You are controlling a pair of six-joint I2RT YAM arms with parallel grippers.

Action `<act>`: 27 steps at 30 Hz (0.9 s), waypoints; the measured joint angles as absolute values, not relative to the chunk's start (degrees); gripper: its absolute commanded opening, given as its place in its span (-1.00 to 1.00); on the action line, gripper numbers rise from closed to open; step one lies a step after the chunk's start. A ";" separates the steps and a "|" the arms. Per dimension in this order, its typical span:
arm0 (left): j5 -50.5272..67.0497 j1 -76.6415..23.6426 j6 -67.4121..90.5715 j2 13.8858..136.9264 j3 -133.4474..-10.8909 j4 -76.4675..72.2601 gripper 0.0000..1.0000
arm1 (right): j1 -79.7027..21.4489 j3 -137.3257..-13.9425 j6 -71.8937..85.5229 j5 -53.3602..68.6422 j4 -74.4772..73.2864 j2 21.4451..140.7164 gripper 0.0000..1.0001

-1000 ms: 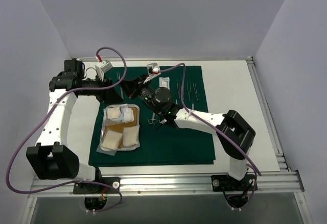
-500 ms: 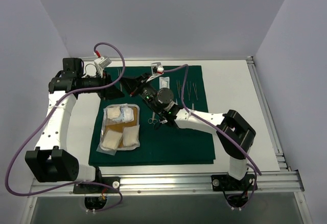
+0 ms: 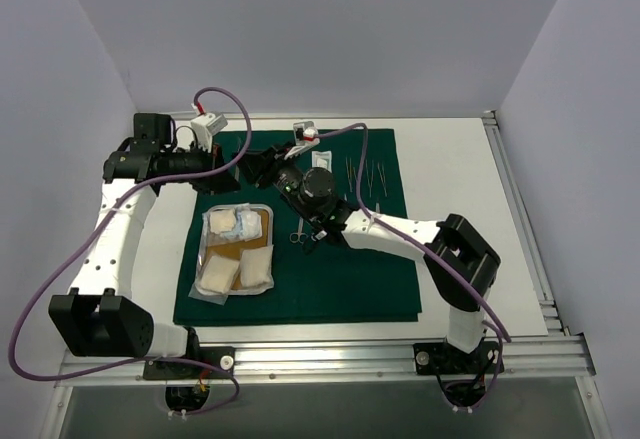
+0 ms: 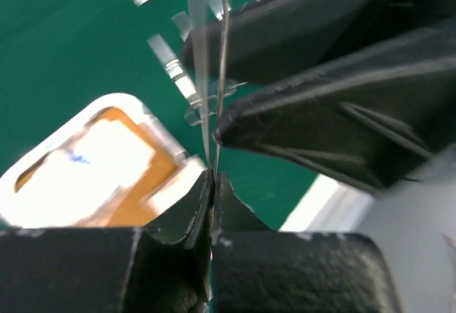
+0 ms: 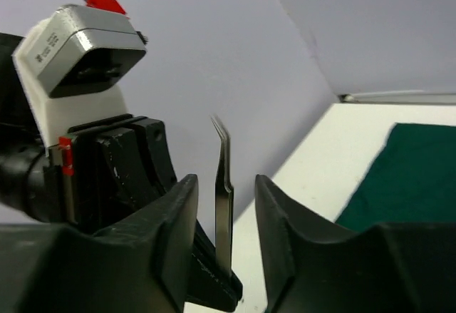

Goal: Open and lay out the surgical kit
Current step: Place the medical item in the surgical kit.

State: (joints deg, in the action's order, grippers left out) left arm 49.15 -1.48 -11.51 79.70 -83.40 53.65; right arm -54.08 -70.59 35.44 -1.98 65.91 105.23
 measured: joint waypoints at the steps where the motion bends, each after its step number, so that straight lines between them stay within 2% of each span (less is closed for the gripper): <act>1: 45.93 -2.37 -11.09 79.70 -83.40 53.63 -0.95 | -54.11 -71.11 34.74 -3.03 63.72 105.23 -0.21; 6: 30.04 -6.63 -9.76 79.70 -83.20 52.99 -0.95 | -56.88 -74.56 31.88 -13.23 53.65 105.25 -0.24; 11: 19.18 -10.48 -8.95 79.55 -81.95 52.49 -0.95 | -61.30 -75.99 30.52 -24.84 47.77 105.30 -0.30; 15: 15.09 -13.37 -8.38 79.55 -81.41 52.07 -0.95 | -61.65 -77.12 31.00 -28.80 45.17 106.24 -0.44; 22: 13.17 -15.77 -8.38 79.22 -80.42 51.88 -0.95 | -61.45 -80.01 31.57 -32.67 43.31 109.60 -0.51; 24: 12.53 -15.79 -8.38 79.20 -80.23 51.88 -0.95 | -61.47 -80.55 31.90 -33.06 43.11 110.41 -0.60; 27: 12.19 -16.12 -8.43 79.20 -80.09 51.90 -0.95 | -61.56 -81.06 32.86 -33.52 42.81 110.83 -0.94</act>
